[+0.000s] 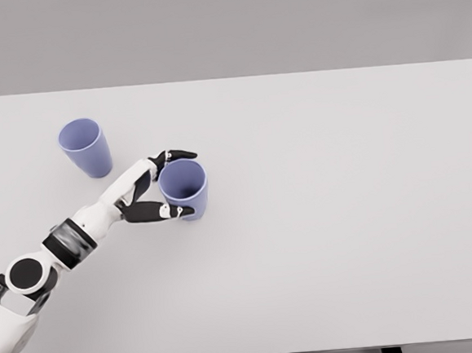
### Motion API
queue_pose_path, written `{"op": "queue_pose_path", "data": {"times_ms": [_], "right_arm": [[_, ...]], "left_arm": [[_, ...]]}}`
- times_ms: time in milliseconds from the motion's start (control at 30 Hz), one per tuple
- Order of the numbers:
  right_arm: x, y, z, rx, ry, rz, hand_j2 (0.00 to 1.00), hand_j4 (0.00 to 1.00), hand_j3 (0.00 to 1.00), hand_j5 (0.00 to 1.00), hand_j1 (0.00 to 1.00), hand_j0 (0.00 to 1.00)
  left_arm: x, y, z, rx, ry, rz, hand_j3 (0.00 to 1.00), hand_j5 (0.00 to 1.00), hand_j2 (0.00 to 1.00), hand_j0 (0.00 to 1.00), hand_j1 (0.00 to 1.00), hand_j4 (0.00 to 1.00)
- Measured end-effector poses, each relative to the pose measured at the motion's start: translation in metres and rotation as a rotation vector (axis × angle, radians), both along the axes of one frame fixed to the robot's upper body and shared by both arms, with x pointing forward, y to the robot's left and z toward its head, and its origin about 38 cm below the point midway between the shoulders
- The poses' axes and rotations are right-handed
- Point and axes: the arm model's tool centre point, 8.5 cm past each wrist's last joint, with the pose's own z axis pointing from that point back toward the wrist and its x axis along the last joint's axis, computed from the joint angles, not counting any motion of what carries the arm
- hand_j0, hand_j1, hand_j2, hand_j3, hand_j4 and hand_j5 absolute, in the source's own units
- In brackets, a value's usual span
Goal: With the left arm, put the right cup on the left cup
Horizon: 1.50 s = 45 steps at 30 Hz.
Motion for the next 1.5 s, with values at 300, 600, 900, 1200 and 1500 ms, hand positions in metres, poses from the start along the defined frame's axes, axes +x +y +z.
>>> {"op": "queue_pose_path", "data": {"times_ms": [300, 600, 900, 1200, 1500], "right_arm": [[0.0, 0.0, 0.0, 0.0, 0.0, 0.0, 1.0, 1.0, 1.0, 1.0, 1.0, 1.0], [0.0, 0.0, 0.0, 0.0, 0.0, 0.0, 1.0, 1.0, 1.0, 1.0, 1.0, 1.0], [0.0, 0.0, 0.0, 0.0, 0.0, 0.0, 1.0, 1.0, 1.0, 1.0, 1.0, 1.0], [0.0, 0.0, 0.0, 0.0, 0.0, 0.0, 1.0, 1.0, 1.0, 1.0, 1.0, 1.0], [0.0, 0.0, 0.0, 0.0, 0.0, 0.0, 1.0, 1.0, 1.0, 1.0, 1.0, 1.0]], "left_arm": [[0.004, 0.006, 0.015, -0.002, -0.024, -0.004, 0.76, 0.76, 0.76, 0.76, 0.76, 0.76], [0.011, 0.018, 0.031, 0.0, -0.041, 0.001, 0.76, 0.76, 0.76, 0.76, 0.76, 0.76], [0.016, 0.027, 0.042, 0.005, -0.052, 0.006, 0.74, 0.74, 0.74, 0.74, 0.74, 0.74], [0.023, 0.033, 0.056, 0.003, -0.071, 0.011, 0.73, 0.73, 0.73, 0.73, 0.73, 0.73], [0.03, 0.045, 0.073, 0.001, -0.084, 0.023, 0.72, 0.72, 0.72, 0.72, 0.72, 0.72]]}}
